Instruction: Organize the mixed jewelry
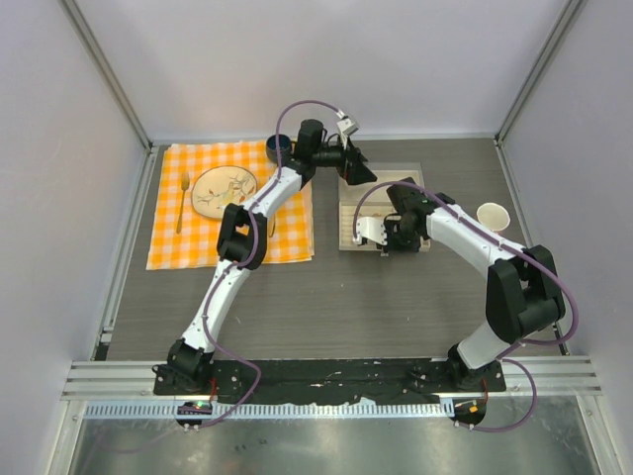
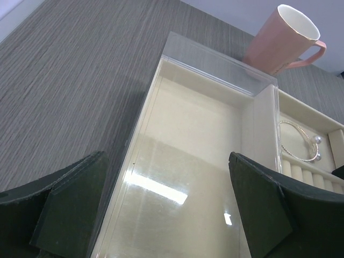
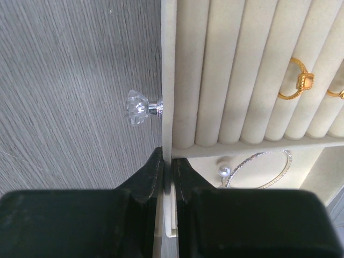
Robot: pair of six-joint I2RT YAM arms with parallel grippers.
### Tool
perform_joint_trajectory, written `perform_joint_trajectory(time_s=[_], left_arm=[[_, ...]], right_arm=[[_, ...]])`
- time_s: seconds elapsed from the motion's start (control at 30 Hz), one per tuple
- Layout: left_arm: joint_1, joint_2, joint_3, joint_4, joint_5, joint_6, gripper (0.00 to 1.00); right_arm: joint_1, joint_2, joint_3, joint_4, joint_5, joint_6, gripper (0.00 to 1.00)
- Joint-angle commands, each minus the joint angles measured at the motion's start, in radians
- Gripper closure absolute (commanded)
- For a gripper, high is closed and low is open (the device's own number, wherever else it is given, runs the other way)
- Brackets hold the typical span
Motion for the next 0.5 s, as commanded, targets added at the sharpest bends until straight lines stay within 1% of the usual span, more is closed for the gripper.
perform_joint_trajectory(time_s=[0.0, 0.47], left_arm=[[-0.012, 0.009, 0.003, 0.049, 0.039, -0.014, 0.0], [-0.012, 0.013, -0.007, 0.054, 0.046, -0.017, 0.0]], right_arm=[[-0.007, -0.006, 0.026, 0.043, -0.001, 0.004, 0.99], [-0.012, -0.017, 0.064, 0.017, 0.004, -0.01, 0.99]])
